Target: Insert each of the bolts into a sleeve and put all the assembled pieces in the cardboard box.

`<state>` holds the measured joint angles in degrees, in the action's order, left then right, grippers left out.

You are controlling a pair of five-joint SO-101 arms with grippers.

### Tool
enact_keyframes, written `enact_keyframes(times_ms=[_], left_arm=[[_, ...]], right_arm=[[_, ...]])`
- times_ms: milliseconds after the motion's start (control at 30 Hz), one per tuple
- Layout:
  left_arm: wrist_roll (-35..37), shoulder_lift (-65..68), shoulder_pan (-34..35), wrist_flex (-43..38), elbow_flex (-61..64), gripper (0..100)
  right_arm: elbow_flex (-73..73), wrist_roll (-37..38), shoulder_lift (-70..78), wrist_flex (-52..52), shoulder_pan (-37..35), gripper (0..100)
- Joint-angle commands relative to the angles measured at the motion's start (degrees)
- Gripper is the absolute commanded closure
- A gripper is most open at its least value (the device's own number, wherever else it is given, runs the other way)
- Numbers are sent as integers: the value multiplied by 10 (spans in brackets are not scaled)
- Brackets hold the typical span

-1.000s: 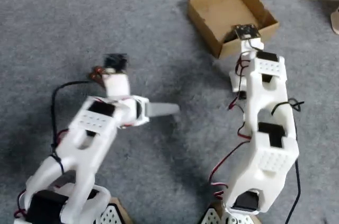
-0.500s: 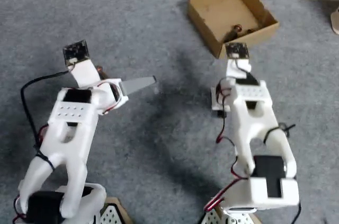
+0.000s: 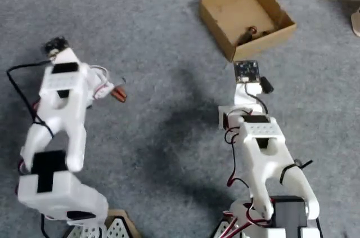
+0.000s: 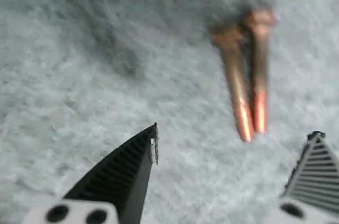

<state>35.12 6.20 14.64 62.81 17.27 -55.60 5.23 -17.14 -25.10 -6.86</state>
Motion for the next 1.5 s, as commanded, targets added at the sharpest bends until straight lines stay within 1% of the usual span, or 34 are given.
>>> enact_keyframes(times_ms=[0, 133, 333, 467, 533, 667, 800, 967, 1033, 1200, 1300, 1400, 1467], left_arm=[[5, 20, 13, 11, -57, 622], [6, 37, 14, 8, -75, 706], [6, 45, 22, 4, -78, 716], [18, 46, 26, -26, -72, 721], [23, 52, 25, -34, -73, 747], [25, 91, 23, -58, -89, 761], [25, 131, 22, -43, -133, 762], [26, 182, 22, -44, -190, 762], [26, 201, 11, -43, -207, 762], [33, 236, -26, 11, -247, 767], [49, 261, -41, 14, -264, 820], [47, 276, -51, 17, -287, 907], [18, 282, -54, 17, -296, 971]], right_arm=[[2, 22, -26, 11, -13, 994], [0, 24, -26, 11, -15, 994], [0, 25, -26, 11, -15, 994], [0, 25, -26, 11, -15, 994], [0, 25, -26, 11, -15, 994], [0, 25, -26, 11, -15, 994], [0, 25, -26, 11, -15, 994], [0, 25, -26, 11, -15, 994], [0, 25, -26, 11, -15, 994], [0, 25, -26, 11, -15, 994], [0, 25, -26, 11, -15, 994], [0, 25, -26, 11, -15, 994], [0, 25, -26, 11, -15, 994]])
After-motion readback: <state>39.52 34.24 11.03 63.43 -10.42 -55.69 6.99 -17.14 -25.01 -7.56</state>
